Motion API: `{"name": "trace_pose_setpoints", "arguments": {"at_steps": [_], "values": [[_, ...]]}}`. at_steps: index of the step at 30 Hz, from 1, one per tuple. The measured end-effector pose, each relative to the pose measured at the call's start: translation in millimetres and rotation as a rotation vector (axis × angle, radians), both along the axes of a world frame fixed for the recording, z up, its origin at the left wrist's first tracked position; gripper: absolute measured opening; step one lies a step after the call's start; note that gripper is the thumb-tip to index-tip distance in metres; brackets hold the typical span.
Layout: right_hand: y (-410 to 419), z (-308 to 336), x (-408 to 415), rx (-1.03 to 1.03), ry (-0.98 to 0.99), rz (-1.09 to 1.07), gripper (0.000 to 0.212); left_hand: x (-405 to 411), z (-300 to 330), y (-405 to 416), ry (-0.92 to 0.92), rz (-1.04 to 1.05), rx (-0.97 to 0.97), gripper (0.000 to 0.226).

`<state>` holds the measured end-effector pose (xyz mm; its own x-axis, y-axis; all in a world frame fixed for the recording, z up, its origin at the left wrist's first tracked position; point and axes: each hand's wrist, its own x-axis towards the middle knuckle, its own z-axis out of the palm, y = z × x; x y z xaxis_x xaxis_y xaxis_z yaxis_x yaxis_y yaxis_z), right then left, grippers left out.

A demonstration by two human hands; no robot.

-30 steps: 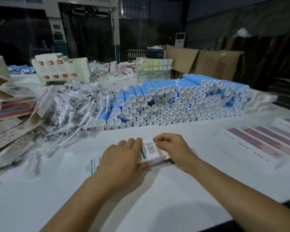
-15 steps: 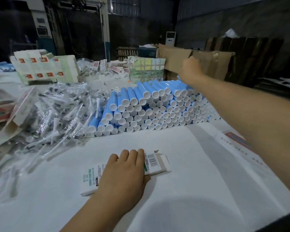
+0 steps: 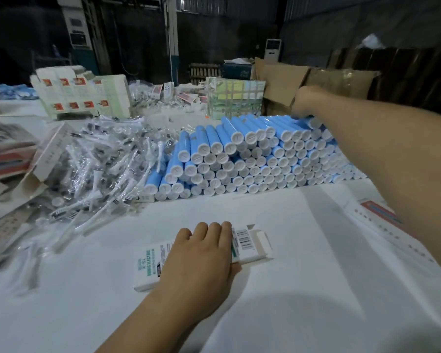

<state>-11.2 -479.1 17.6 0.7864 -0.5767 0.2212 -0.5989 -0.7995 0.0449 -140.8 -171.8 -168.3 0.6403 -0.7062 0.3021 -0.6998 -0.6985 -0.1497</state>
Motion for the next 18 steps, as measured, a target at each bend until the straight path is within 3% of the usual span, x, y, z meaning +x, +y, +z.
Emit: {"name": "trace_pose_setpoints", "arguments": {"at_steps": [3,6,8,10,13,18], "values": [[6.2,5.7,-8.8,0.182,-0.276,0.150,0.049,0.2,0.2,0.3,0.004,0.005,-0.006,0.066],[31.7,0.8,-47.0,0.644,-0.641,0.323,0.095,1.0,0.0,2.5,0.005,0.022,-0.028,0.066],[45.5,-24.0,-82.7,0.880,-0.769,0.443,0.106,2.1,0.3,4.0,0.011,0.044,-0.051,0.066],[61.2,-56.8,-117.2,1.089,-0.885,0.514,0.108,3.6,1.2,5.3,0.014,0.066,-0.092,0.066],[86.4,-115.4,-152.5,1.300,-1.008,0.448,0.095,4.6,2.8,8.3,0.006,0.091,-0.148,0.066],[114.2,-161.8,-162.6,1.375,-1.126,0.331,0.071,2.1,6.8,11.2,0.003,0.124,-0.162,0.069]]}}
